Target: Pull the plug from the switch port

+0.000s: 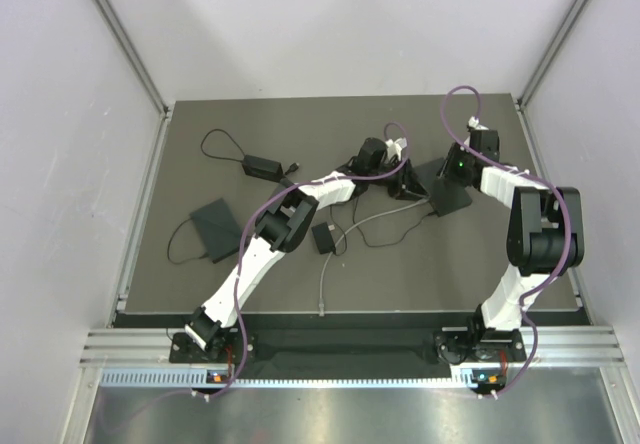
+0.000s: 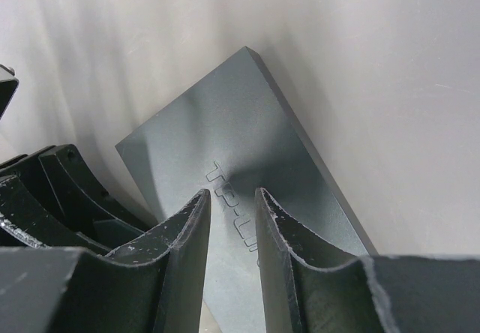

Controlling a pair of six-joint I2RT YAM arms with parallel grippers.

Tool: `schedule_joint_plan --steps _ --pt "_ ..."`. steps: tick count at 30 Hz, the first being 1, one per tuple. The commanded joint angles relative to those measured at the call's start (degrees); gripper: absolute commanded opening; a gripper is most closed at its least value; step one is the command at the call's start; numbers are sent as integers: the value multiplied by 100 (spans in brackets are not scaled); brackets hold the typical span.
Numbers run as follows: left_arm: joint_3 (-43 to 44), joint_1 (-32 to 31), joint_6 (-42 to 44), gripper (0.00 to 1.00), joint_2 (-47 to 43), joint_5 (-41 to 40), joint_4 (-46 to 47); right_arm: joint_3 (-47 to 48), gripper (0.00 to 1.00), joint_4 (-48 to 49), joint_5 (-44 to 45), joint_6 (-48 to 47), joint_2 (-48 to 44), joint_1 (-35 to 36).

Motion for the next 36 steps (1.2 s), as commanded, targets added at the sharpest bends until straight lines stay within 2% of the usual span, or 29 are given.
schedule_joint_plan --steps 1,5,11,23,28,36 --pt "-44 6 331 36 317 239 -350 -17 31 -583 91 -173 292 45" --pt "35 24 339 36 388 406 -333 -8 32 -575 82 -173 284 45" --pt "62 24 462 32 406 459 -411 -8 32 -574 74 -182 284 36" --pt "-228 24 146 31 326 -6 -175 -17 32 -575 91 -182 284 36" --pt "-219 -20 234 32 282 -182 -350 -35 32 -566 126 -173 249 45" --pt "-158 -38 488 24 239 -296 -675 -17 32 -592 162 -191 266 45"
